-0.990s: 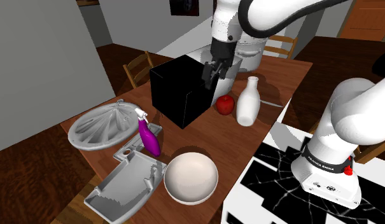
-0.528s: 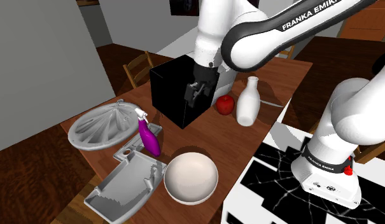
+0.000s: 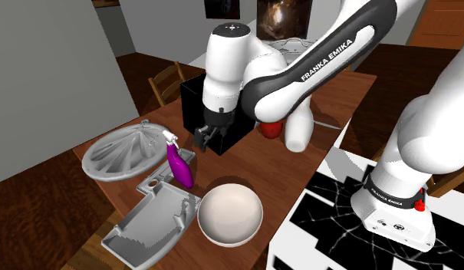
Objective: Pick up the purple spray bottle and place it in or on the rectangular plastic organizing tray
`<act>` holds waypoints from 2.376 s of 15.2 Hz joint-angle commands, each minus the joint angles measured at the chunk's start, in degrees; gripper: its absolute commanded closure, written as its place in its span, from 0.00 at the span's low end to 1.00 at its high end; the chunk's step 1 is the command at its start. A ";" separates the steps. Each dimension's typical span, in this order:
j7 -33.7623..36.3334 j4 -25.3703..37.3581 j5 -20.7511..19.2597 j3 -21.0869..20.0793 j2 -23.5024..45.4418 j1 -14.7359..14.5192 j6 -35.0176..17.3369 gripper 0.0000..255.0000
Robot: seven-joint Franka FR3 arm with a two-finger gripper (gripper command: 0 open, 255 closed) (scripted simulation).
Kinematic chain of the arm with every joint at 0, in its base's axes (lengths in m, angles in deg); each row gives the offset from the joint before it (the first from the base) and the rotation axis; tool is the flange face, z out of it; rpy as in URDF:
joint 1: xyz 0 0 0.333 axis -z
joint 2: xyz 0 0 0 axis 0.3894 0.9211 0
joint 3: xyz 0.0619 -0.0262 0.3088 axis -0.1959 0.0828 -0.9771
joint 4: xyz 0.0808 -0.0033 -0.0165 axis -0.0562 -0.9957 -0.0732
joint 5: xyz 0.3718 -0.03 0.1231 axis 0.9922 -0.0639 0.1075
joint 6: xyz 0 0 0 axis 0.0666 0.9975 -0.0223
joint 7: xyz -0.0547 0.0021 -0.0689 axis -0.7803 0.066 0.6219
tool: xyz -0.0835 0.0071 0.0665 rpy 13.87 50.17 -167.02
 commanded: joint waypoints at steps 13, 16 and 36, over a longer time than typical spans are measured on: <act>26.48 14.59 -30.39 0.55 24.68 -4.55 -5.44 0.00; 27.90 15.48 -32.51 1.67 26.73 -5.26 -6.20 0.00; 25.71 15.48 -29.92 0.43 24.98 -4.34 -4.91 1.00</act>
